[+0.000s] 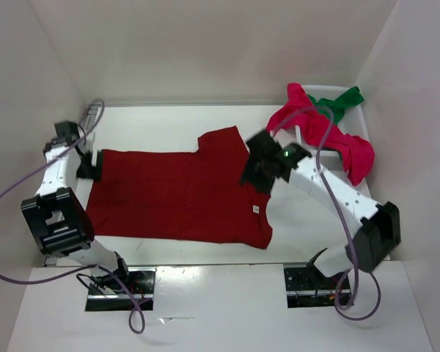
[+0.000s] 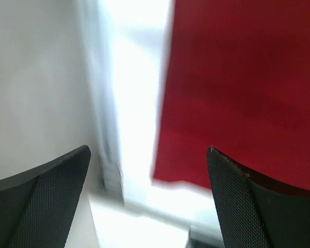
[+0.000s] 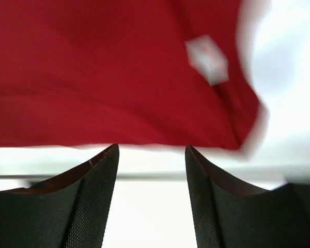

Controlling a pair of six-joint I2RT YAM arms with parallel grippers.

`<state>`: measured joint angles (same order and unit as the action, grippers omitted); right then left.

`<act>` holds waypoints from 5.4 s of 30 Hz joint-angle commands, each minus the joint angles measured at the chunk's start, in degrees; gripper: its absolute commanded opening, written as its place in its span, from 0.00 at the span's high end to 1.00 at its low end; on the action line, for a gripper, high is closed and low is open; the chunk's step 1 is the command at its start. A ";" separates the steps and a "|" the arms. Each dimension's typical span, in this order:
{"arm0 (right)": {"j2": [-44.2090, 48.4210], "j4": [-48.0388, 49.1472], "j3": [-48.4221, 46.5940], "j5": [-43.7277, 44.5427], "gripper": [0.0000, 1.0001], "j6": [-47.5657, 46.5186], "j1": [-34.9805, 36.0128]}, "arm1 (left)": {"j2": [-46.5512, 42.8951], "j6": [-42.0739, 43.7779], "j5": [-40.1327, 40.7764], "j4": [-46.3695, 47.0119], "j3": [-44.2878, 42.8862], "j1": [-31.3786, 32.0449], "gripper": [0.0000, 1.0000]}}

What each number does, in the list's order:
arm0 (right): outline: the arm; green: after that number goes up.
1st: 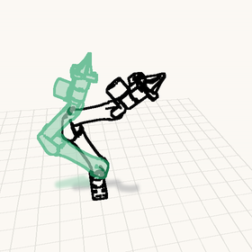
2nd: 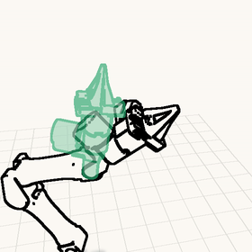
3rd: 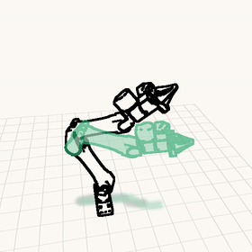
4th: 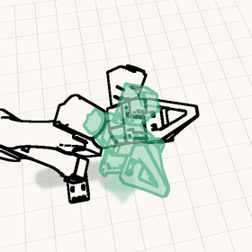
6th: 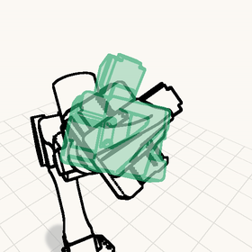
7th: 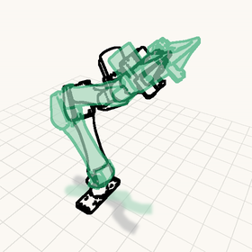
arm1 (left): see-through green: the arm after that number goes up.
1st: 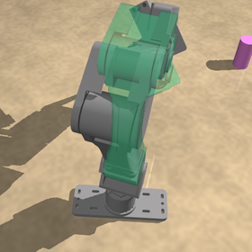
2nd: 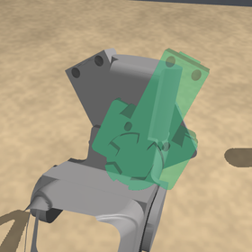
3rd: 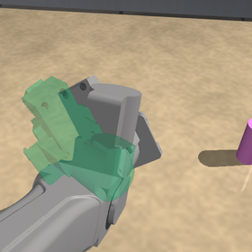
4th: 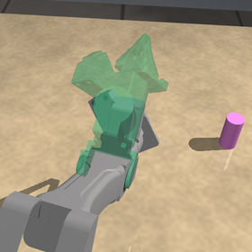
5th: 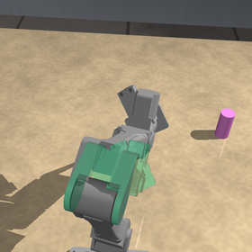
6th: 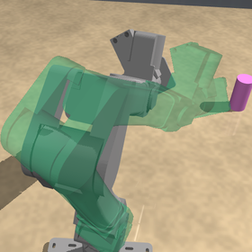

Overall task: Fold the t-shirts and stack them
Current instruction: Fold the flattened tshirt in 1/3 of the way, then grap the side of the flattened tshirt furthest away from the robot with both arms, then fold the other side of the tshirt into a rectangle

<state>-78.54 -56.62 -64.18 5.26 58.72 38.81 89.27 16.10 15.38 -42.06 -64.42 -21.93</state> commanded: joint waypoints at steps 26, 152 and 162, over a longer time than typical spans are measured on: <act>-88.62 7.67 -105.45 5.73 0.35 -36.13 -17.28 | 45.01 -11.62 -20.57 9.19 -48.15 1.02 0.01; -24.20 22.62 -8.95 -17.91 1.00 -29.36 17.88 | 5.91 22.93 -15.46 7.43 -1.49 -5.93 0.92; -19.30 10.74 -11.75 -18.98 0.90 -34.30 20.69 | 5.91 23.54 -13.53 7.43 -4.65 -5.93 0.87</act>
<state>-104.75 -41.15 -73.82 -14.15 25.87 58.02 96.14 40.10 1.69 -34.70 -65.28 -27.92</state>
